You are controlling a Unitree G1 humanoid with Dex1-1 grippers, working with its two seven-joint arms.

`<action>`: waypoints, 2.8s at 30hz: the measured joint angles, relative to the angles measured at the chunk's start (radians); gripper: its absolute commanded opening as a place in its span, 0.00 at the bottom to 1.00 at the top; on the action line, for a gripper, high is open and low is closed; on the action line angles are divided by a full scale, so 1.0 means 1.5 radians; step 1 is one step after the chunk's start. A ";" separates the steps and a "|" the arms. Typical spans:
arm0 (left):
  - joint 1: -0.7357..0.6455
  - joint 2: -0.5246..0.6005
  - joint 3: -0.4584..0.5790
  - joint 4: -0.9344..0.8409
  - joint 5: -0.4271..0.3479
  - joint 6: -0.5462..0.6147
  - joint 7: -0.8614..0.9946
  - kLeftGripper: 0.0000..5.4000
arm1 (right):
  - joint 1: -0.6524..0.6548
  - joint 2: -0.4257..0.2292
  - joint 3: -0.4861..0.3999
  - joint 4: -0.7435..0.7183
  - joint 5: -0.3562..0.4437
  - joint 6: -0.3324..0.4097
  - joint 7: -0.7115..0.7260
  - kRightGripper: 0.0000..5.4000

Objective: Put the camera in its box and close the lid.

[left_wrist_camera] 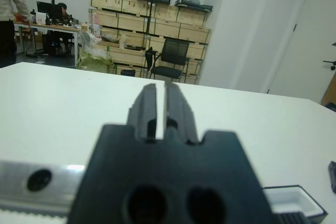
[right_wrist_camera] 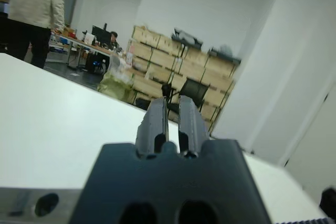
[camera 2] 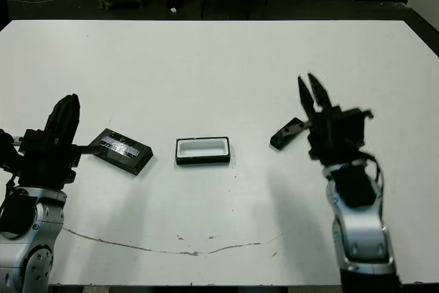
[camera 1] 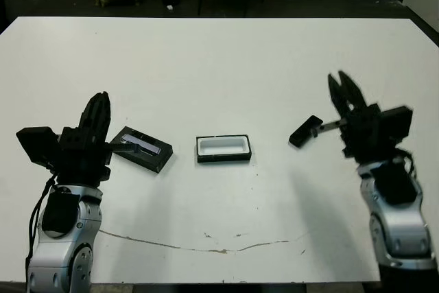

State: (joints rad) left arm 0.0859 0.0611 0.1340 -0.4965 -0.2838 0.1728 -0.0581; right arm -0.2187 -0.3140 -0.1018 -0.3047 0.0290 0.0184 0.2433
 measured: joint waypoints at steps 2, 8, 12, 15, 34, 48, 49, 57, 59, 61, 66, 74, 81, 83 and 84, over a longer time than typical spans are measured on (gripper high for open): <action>0.002 0.000 -0.004 -0.003 0.004 0.000 0.000 0.00 | -0.050 -0.040 -0.009 0.015 0.000 0.022 0.023 0.00; 0.009 -0.002 -0.005 -0.011 0.006 0.000 0.000 0.00 | -0.256 -0.127 0.010 0.208 -0.011 0.038 0.115 0.00; 0.013 -0.002 -0.006 -0.014 0.007 0.000 0.001 0.00 | -0.370 -0.164 0.069 0.357 -0.063 0.003 0.174 0.00; 0.015 -0.003 -0.007 -0.014 0.010 0.000 0.001 0.00 | -0.436 -0.170 0.110 0.473 -0.096 -0.026 0.205 0.00; 0.020 -0.002 -0.003 -0.015 0.007 0.000 0.002 0.00 | -0.558 -0.147 0.312 0.807 -0.295 -0.085 0.310 0.00; 0.021 -0.002 -0.008 -0.015 0.019 -0.002 -0.002 0.00 | -0.560 -0.132 0.351 0.881 -0.333 -0.108 0.364 0.00; 0.021 -0.002 -0.008 -0.015 0.020 -0.002 -0.002 0.00 | -0.560 -0.131 0.352 0.883 -0.333 -0.108 0.364 0.00; 0.022 -0.005 -0.010 -0.016 0.021 -0.001 0.000 0.00 | -0.560 -0.121 0.351 0.906 -0.330 -0.103 0.365 0.00; 0.023 -0.006 -0.012 -0.019 0.021 0.000 0.002 0.00 | -0.560 -0.117 0.352 0.910 -0.331 -0.103 0.365 0.00; 0.023 -0.006 -0.012 -0.019 0.021 0.000 0.002 0.00 | -0.560 -0.111 0.355 0.913 -0.333 -0.103 0.365 0.00; 0.023 -0.006 -0.012 -0.019 0.021 0.000 0.001 0.00 | -0.560 -0.104 0.359 0.917 -0.339 -0.106 0.365 0.00; 0.023 -0.006 -0.012 -0.019 0.024 0.001 0.004 0.00 | -0.559 -0.102 0.359 0.929 -0.336 -0.109 0.381 0.00; 0.023 -0.006 -0.012 -0.019 0.024 0.000 0.004 0.00 | -0.557 -0.102 0.353 0.929 -0.327 -0.102 0.402 0.00; 0.023 -0.006 -0.012 -0.019 0.024 0.000 0.004 0.00 | -0.556 -0.102 0.352 0.929 -0.327 -0.101 0.409 0.00; 0.023 -0.006 -0.012 -0.019 0.024 0.000 0.004 0.00 | -0.554 -0.103 0.352 0.929 -0.328 -0.101 0.410 0.00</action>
State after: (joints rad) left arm 0.1206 0.0516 0.1158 -0.5250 -0.2481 0.1735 -0.0521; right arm -1.0504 -0.4678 0.4269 1.0887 -0.4626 -0.1328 0.8587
